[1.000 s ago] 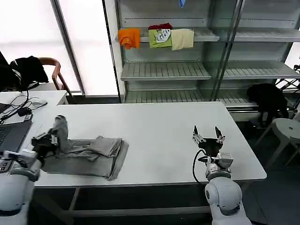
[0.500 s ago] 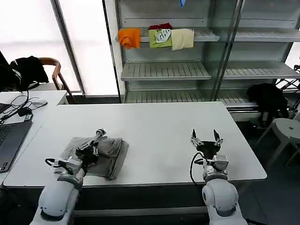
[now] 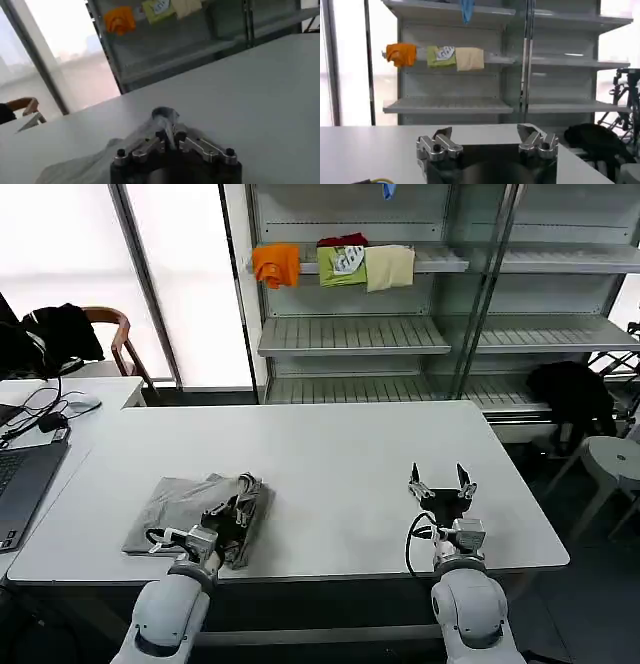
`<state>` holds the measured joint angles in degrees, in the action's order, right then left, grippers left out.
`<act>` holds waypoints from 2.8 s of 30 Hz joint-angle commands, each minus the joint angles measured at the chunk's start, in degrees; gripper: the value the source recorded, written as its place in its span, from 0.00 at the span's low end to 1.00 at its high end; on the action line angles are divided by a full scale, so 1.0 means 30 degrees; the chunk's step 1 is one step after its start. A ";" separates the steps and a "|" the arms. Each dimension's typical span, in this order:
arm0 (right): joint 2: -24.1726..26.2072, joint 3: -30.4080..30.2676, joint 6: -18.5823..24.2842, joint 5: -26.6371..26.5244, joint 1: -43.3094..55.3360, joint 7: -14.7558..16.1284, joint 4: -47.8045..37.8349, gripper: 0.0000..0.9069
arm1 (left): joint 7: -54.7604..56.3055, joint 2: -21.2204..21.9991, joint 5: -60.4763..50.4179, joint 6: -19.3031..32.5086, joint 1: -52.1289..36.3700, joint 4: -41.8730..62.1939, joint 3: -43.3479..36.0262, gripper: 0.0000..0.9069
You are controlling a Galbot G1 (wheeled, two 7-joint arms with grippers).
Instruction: Fold and organize the clothes.
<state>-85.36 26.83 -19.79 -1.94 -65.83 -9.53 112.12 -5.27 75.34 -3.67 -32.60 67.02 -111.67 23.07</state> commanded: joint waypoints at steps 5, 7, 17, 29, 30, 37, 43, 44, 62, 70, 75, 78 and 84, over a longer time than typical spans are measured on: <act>0.0001 0.0161 0.0284 0.0273 -0.0074 -0.0070 -0.0316 1.00 | 0.0507 0.1471 -0.0290 -0.0149 -0.0034 0.1179 -0.1640 1.00; 0.0006 0.0188 0.0353 0.0288 -0.0075 -0.0068 -0.0440 1.00 | 0.0486 0.1520 -0.0151 -0.0155 0.0006 0.1047 -0.1710 1.00; -0.0106 0.0078 0.0476 0.0284 0.0085 -0.0058 -0.0745 1.00 | -0.0520 0.0748 0.6811 0.0005 0.0442 -0.2885 0.0897 1.00; -0.0449 -0.0056 0.0262 0.0268 0.0313 -0.0033 -0.0690 1.00 | -0.0569 -0.3990 1.1107 0.0698 0.0464 0.0014 0.9848 1.00; -0.0507 -0.0055 0.0205 0.0257 0.0375 -0.0050 -0.0725 1.00 | -0.0559 -0.4089 1.1043 0.0754 0.0548 0.0375 0.9781 1.00; -0.0497 0.0070 0.0054 0.0244 0.0385 -0.0090 -0.0594 1.00 | -0.0379 -0.3355 0.9123 0.1132 0.0607 0.2208 0.8632 1.00; -0.0295 0.0364 -0.0087 0.0137 0.0359 -0.0145 -0.0501 1.00 | -0.0660 -0.3163 0.8735 0.0948 0.0329 0.3273 0.8235 1.00; -0.0276 0.0369 -0.0111 0.0149 0.0347 -0.0153 -0.0540 1.00 | -0.0640 -0.3130 0.8647 0.0960 0.0245 0.3499 0.8219 1.00; -0.0615 0.0273 -0.0167 -0.0154 0.0520 -0.0156 -0.1219 1.00 | -0.1215 -0.2943 0.7636 0.0969 0.0514 0.4534 0.7477 1.00; -0.0643 0.0435 -0.0020 -0.0165 0.0453 -0.0152 -0.1321 1.00 | -0.1410 -0.2704 0.8104 0.0422 0.0476 0.4485 0.7296 0.04; -0.0606 0.0474 0.0177 -0.0692 0.0424 0.0039 -0.1235 1.00 | -0.0841 -0.2496 0.9294 -0.0154 0.0301 0.4442 0.7371 0.01; -0.0574 0.0463 0.0371 -0.0678 0.0359 0.0076 -0.1289 1.00 | -0.0759 -0.2541 0.9743 -0.0162 0.0385 0.4265 0.7359 0.01; -0.0589 0.0508 0.0376 -0.0689 0.0366 0.0025 -0.1173 1.00 | -0.0813 -0.2531 1.0008 -0.0175 0.0422 0.4041 0.7331 0.01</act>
<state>-87.12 28.29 -19.07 -3.37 -64.70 -9.54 108.33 -8.11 67.72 23.76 -32.30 68.22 -99.33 45.10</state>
